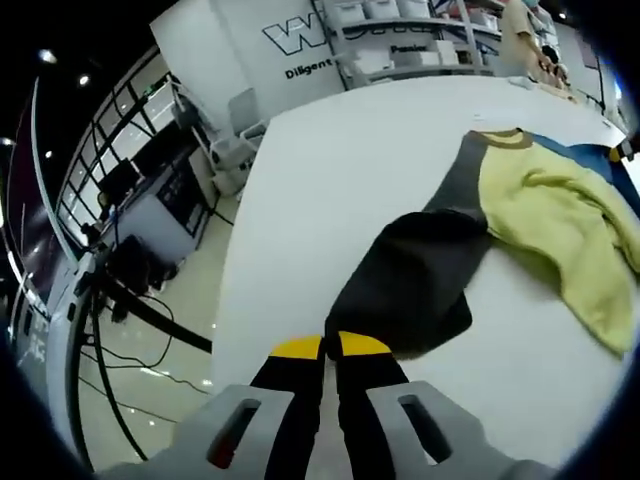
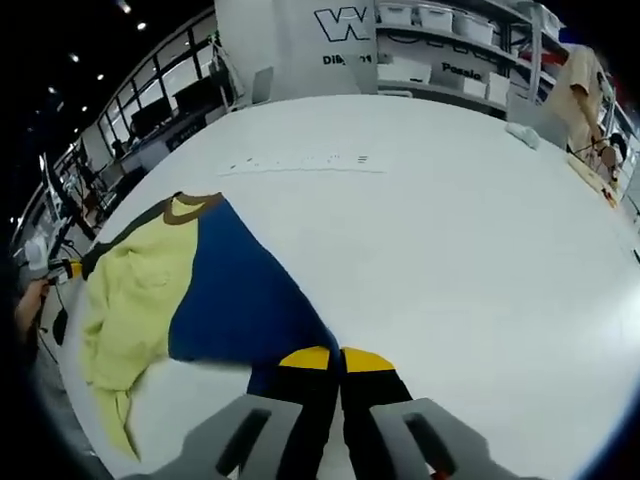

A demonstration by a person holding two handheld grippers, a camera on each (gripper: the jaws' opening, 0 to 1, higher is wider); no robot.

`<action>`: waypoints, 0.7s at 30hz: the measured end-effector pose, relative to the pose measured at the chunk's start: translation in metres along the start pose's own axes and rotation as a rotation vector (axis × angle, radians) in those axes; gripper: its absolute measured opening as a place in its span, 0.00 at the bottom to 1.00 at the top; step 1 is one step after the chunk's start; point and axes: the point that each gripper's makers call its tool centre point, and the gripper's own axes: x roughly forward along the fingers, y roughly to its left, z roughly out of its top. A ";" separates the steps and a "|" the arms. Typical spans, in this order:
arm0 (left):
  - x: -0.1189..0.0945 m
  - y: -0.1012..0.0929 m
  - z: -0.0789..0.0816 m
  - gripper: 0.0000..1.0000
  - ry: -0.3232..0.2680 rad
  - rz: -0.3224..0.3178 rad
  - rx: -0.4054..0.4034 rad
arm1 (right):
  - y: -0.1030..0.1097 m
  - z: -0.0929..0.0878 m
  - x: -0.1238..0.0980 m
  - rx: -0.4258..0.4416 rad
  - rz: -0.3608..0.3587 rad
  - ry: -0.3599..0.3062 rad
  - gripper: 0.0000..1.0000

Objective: Fold the garment on the visible template until the final outline fits inside the template.

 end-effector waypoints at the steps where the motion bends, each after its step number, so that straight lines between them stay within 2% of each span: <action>1: 0.001 0.001 0.000 0.06 0.006 0.008 0.004 | -0.002 0.001 0.001 -0.007 -0.010 -0.007 0.00; 3: -0.001 0.006 0.001 0.07 0.007 0.049 0.047 | -0.003 0.000 0.001 -0.022 -0.024 -0.002 0.00; 6: -0.008 -0.003 0.006 0.13 -0.024 0.040 0.028 | -0.005 -0.003 -0.002 -0.118 -0.047 0.007 0.06; 7: -0.010 -0.006 0.008 0.18 -0.031 0.036 0.015 | -0.004 -0.003 -0.002 -0.118 -0.047 0.003 0.10; 8: -0.011 -0.011 0.010 0.28 -0.046 0.026 0.013 | -0.002 -0.002 -0.004 -0.115 -0.039 -0.015 0.14; 11: -0.015 -0.016 0.013 0.46 -0.066 0.031 0.038 | 0.006 0.005 -0.010 -0.040 0.002 -0.071 0.31; 14: -0.024 -0.023 0.017 0.51 -0.082 0.003 0.021 | 0.009 0.005 -0.020 -0.065 -0.010 -0.094 0.44; 15: -0.029 -0.028 0.018 0.54 -0.089 -0.013 -0.036 | 0.011 0.003 -0.023 -0.058 -0.010 -0.103 0.46; 18: -0.040 -0.040 0.025 0.71 -0.120 -0.055 -0.105 | 0.023 -0.005 -0.030 -0.046 0.014 -0.120 0.51; 21: -0.049 -0.051 0.031 0.76 -0.149 -0.090 -0.080 | 0.032 -0.013 -0.034 -0.062 0.029 -0.120 0.55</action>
